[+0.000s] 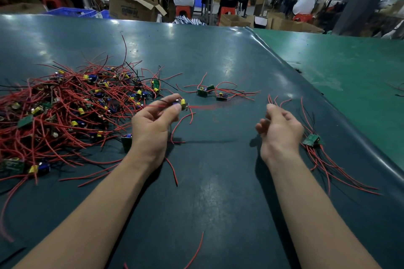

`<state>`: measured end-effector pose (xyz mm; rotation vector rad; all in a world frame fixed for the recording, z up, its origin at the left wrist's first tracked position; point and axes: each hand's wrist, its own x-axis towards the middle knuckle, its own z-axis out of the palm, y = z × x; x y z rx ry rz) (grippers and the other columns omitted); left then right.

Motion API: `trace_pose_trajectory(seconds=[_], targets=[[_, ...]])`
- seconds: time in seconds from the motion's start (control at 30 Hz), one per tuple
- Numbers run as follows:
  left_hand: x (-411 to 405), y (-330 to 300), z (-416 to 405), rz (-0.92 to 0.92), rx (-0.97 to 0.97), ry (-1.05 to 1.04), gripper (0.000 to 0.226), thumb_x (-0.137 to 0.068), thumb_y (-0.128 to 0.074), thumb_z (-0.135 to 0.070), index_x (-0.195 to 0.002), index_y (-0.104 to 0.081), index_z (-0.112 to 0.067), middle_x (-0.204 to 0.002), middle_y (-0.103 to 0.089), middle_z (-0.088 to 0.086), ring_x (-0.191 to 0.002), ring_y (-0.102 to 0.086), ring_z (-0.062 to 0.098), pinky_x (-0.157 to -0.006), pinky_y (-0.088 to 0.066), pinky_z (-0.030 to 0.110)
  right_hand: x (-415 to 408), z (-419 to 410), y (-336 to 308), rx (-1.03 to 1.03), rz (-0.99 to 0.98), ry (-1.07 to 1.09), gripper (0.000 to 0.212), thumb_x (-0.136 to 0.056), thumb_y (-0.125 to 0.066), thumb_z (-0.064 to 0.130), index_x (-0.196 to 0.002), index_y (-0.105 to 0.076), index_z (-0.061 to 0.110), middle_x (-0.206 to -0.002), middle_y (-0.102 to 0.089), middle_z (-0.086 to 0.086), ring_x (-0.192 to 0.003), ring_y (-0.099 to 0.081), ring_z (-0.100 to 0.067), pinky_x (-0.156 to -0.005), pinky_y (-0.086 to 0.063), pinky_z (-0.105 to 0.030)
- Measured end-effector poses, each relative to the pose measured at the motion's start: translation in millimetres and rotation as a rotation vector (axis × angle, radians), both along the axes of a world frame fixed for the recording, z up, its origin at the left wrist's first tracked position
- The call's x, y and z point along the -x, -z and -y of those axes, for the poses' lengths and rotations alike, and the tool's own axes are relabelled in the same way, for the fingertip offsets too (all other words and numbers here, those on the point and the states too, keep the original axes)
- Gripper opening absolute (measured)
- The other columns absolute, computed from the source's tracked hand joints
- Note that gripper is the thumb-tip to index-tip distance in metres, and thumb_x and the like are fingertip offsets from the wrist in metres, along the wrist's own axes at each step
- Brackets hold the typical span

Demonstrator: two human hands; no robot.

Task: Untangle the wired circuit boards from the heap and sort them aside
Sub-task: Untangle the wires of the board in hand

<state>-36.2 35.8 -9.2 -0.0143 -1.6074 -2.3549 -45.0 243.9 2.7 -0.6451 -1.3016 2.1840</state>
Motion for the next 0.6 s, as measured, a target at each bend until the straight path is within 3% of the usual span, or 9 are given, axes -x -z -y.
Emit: trace_pose_trajectory(seconds=[0.1, 0.17, 0.23, 0.33, 0.47, 0.53, 0.6], targets=[[-1.5, -0.7, -2.0, -0.029, 0.042, -0.064, 0.019, -0.088, -0.066, -0.001, -0.099, -0.072, -0.015, -0.086, -0.076, -0.005, -0.074, -0.063, 0.007, -0.068, -0.051, 0.017, -10.0, 21.2, 2.1, -0.489, -0.106, 0.0, 0.013, -0.092, -0.066, 0.017, -0.084, -0.058, 0.024, -0.077, -0.06, 0.004, -0.061, -0.054, -0.011, -0.057, -0.05, -0.028], [-4.8, -3.5, -4.3, -0.055, 0.064, -0.055, 0.013, -0.084, -0.07, -0.012, -0.096, -0.071, -0.016, -0.081, -0.076, -0.004, -0.065, -0.062, 0.007, -0.064, -0.052, 0.017, -18.0, 34.1, 3.7, -0.735, -0.195, -0.123, 0.015, -0.091, -0.067, 0.018, -0.08, -0.061, 0.026, -0.07, -0.061, 0.01, -0.061, -0.054, -0.004, -0.06, -0.047, -0.022], [-6.8, -5.6, -4.4, -0.065, 0.068, -0.023, 0.017, -0.074, -0.073, -0.024, -0.089, -0.073, -0.016, -0.074, -0.074, -0.001, -0.056, -0.058, 0.009, -0.057, -0.05, 0.018, -24.2, 45.2, 5.2, -0.695, -0.204, -0.378, 0.013, -0.092, -0.067, 0.015, -0.082, -0.066, 0.024, -0.066, -0.063, 0.009, -0.056, -0.055, -0.003, -0.052, -0.043, -0.017], [-8.9, -3.8, -5.7, -0.055, 0.125, 0.065, 0.023, -0.068, -0.074, -0.029, -0.086, -0.074, -0.015, -0.07, -0.072, -0.001, -0.049, -0.051, 0.01, -0.05, -0.045, 0.018, -28.8, 56.9, 5.8, -0.43, -0.122, -0.71, 0.011, -0.092, -0.066, 0.021, -0.084, -0.073, 0.017, -0.061, -0.064, 0.004, -0.045, -0.049, -0.004, -0.042, -0.038, -0.016], [-11.0, -0.8, -9.1, -0.026, 0.181, 0.272, 0.044, -0.058, -0.08, -0.03, -0.098, -0.069, -0.013, -0.067, -0.07, 0.004, -0.056, -0.057, 0.017, -0.055, -0.05, 0.023, -27.1, 54.6, 6.5, -0.287, -0.067, -0.826, 0.024, -0.077, -0.072, 0.038, -0.072, -0.075, 0.015, -0.066, -0.062, -0.007, -0.046, -0.043, -0.011, -0.041, -0.032, -0.019], [-10.8, -0.6, -8.2, 0.023, 0.226, 0.318, 0.056, -0.05, -0.083, -0.035, -0.096, -0.062, -0.01, -0.064, -0.069, 0.005, -0.06, -0.058, 0.023, -0.055, -0.049, 0.028, -27.1, 51.4, 6.1, -0.333, -0.042, -0.84, 0.025, -0.078, -0.075, 0.036, -0.066, -0.072, 0.015, -0.059, -0.056, -0.004, -0.041, -0.035, -0.009, -0.04, -0.026, -0.017], [-10.0, -0.3, -8.9, 0.059, 0.232, 0.342, 0.053, -0.047, -0.083, -0.035, -0.086, -0.058, -0.009, -0.063, -0.067, 0.006, -0.06, -0.056, 0.023, -0.053, -0.047, 0.026, -26.3, 49.1, 6.3, -0.375, -0.024, -0.818, 0.027, -0.084, -0.073, 0.027, -0.06, -0.069, 0.016, -0.05, -0.046, 0.002, -0.037, -0.029, -0.007, -0.038, -0.022, -0.016]])
